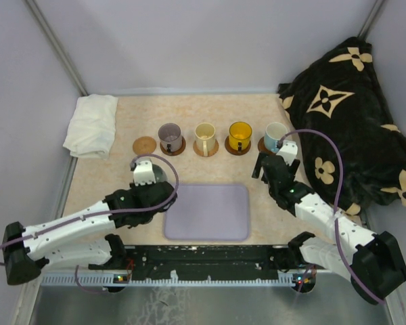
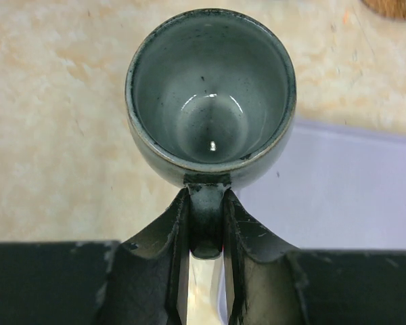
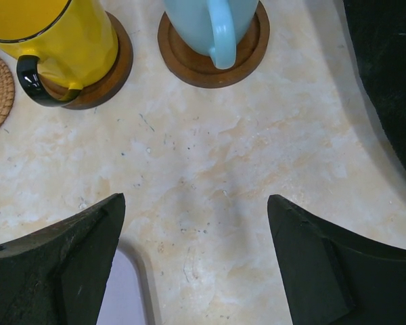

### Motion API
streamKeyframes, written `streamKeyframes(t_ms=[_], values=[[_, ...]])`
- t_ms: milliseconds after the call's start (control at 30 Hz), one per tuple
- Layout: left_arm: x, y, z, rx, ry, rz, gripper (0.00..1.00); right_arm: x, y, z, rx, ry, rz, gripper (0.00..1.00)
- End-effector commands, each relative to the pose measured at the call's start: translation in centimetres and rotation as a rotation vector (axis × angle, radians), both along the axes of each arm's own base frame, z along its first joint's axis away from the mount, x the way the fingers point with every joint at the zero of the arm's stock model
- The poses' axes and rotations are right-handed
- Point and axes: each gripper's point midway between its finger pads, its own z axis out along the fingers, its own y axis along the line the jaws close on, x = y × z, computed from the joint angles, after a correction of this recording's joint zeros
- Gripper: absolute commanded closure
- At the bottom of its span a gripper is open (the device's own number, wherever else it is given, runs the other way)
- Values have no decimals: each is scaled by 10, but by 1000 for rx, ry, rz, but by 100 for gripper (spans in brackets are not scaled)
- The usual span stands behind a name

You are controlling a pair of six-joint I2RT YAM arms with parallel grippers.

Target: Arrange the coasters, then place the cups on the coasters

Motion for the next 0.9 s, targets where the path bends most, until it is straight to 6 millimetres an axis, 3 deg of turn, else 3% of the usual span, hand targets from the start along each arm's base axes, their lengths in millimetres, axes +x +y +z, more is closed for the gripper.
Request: streamKeyframes(t_ms=[0, 167, 533, 867], values=[[60, 2, 49, -79, -255, -4, 100, 7, -5, 16, 2, -67, -31, 13], [96, 21, 53, -65, -272, -13, 100, 7, -7, 18, -8, -80, -34, 13], [166, 46, 28, -22, -165, 0, 100, 9, -5, 18, -7, -79, -18, 12], [214, 74, 36, 9, -215, 12, 100, 10, -1, 16, -1, -75, -3, 12]])
